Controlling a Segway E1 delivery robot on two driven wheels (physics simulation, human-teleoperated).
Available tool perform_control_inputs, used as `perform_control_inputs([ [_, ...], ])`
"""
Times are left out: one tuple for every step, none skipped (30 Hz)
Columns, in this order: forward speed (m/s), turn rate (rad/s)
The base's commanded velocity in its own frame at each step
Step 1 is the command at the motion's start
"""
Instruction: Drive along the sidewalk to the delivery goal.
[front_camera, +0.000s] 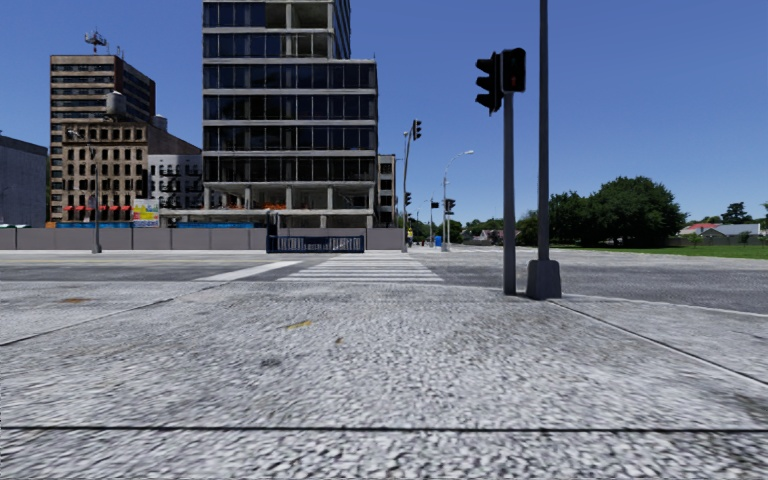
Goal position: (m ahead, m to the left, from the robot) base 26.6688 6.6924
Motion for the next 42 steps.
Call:
perform_control_inputs([
  [2.00, -0.05],
  [2.00, -0.08],
  [2.00, -0.08],
  [2.00, -0.09],
  [2.00, -0.09],
  [2.00, -0.09],
  [2.00, -0.09],
  [2.00, -0.09],
  [2.00, -0.09],
  [2.00, -0.09],
  [2.00, -0.09],
  [2.00, -0.09],
  [2.00, -0.09],
  [2.00, -0.09],
  [2.00, -0.09],
  [2.00, -0.09],
  [2.00, -0.09],
  [2.00, -0.09],
  [2.00, -0.09],
  [2.00, -0.10],
  [2.00, -0.12],
  [2.00, -0.13],
  [2.00, -0.14],
  [2.00, -0.14],
  [2.00, -0.14],
  [2.00, -0.14],
  [2.00, -0.14],
  [2.00, -0.14],
  [2.00, -0.14],
  [2.00, -0.14],
  [2.00, -0.14],
  [2.00, -0.13],
  [2.00, -0.09],
  [2.00, 0.00],
  [2.00, 0.00],
  [2.00, 0.00],
  [2.00, 0.00],
  [2.00, 0.00],
  [2.00, 0.00],
  [2.00, 0.00],
  [2.00, 0.00],
  [2.00, 0.00],
])
